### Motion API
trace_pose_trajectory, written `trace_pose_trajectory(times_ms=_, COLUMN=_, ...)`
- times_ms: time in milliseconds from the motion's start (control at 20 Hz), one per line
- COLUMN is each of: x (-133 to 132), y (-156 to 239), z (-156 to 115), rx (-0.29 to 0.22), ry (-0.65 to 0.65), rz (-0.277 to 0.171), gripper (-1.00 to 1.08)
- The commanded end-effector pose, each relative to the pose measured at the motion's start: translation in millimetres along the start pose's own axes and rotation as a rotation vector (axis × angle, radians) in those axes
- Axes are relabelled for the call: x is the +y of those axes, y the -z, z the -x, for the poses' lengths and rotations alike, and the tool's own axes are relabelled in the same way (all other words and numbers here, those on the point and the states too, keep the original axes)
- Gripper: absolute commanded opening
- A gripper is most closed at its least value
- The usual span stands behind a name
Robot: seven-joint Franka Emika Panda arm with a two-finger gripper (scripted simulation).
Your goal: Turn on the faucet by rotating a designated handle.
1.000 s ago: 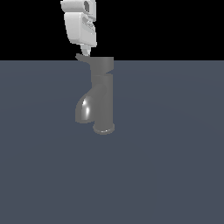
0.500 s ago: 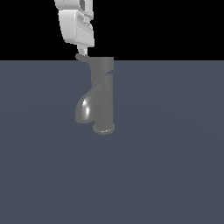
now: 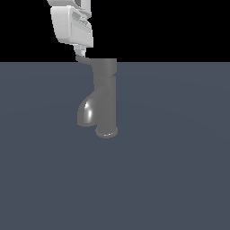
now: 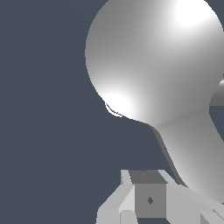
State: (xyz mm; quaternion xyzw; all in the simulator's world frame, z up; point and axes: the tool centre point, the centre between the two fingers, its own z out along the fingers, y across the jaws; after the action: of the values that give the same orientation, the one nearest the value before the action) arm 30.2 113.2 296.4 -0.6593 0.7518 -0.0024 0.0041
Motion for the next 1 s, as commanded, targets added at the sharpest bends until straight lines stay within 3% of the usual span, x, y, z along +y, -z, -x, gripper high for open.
trace_pose_trajectory(times_ms=0, x=13.5, y=0.1, z=5.0, rx=0.003, ry=0.006, rz=0.009, gripper=-1.0)
trace_pose_trajectory(times_ms=100, x=6.4, y=0.0, z=3.0, rx=0.003, ry=0.003, rz=0.001, gripper=-1.0)
trace_pose_trajectory(times_ms=950, x=55.3, y=0.5, z=-19.0, rx=0.003, ry=0.005, rz=0.007, gripper=-1.0)
